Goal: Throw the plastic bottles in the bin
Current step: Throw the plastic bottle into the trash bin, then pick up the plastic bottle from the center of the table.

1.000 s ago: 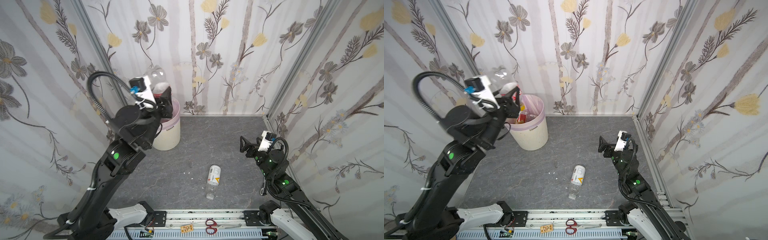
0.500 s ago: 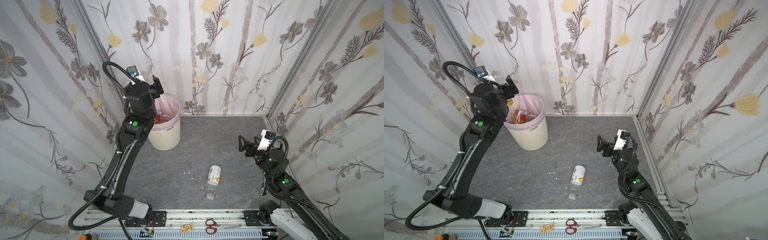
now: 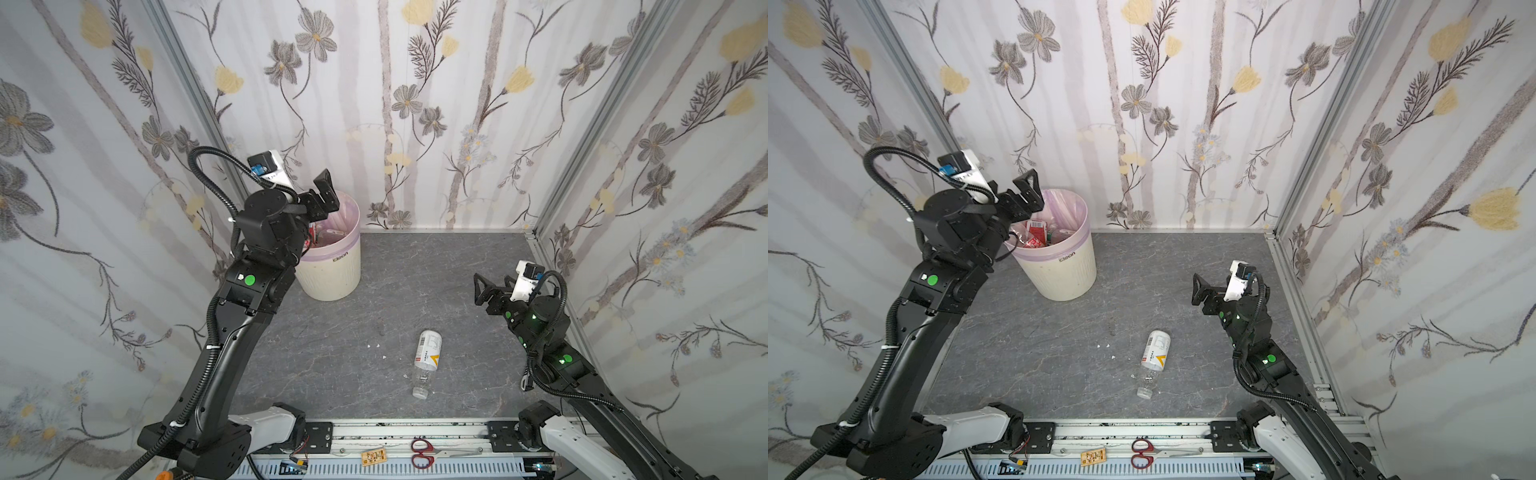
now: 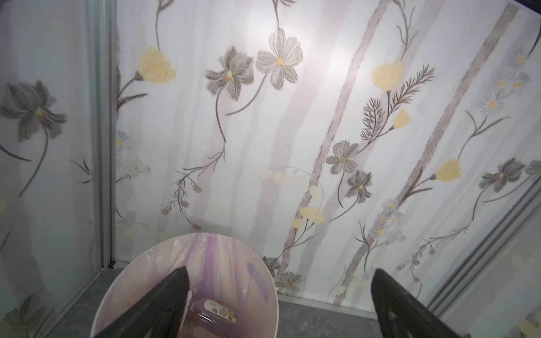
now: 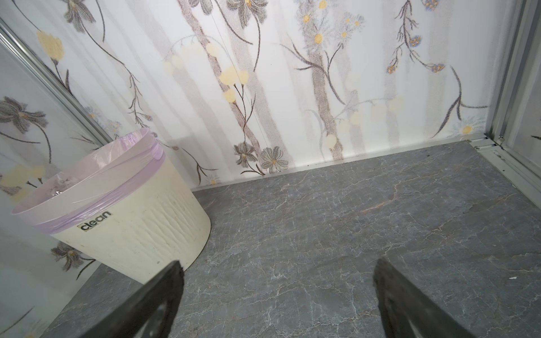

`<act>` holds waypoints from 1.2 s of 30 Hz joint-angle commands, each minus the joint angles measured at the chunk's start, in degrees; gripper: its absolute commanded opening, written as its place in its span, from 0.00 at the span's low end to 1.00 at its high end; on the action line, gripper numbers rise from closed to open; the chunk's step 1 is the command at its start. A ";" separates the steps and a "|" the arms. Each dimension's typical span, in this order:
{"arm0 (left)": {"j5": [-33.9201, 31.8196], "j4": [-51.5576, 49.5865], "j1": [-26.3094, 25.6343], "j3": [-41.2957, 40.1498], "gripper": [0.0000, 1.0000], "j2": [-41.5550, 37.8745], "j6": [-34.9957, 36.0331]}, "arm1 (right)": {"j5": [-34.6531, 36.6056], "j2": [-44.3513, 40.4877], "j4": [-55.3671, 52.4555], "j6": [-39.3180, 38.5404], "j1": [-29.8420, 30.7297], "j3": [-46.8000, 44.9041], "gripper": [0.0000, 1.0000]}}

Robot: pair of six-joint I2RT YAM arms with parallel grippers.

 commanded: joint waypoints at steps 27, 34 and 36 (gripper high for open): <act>2.73 13.15 -18.92 -38.93 1.00 -8.87 -13.64 | 3.28 27.98 -5.32 17.74 33.57 -5.44 0.91; 3.52 13.75 -19.05 -40.34 1.00 -9.66 -14.02 | 6.22 36.03 -7.14 18.22 35.30 -3.11 0.85; 3.18 13.75 -18.99 -40.60 1.00 -10.18 -13.80 | 6.27 37.62 -6.67 18.06 35.38 -2.81 0.80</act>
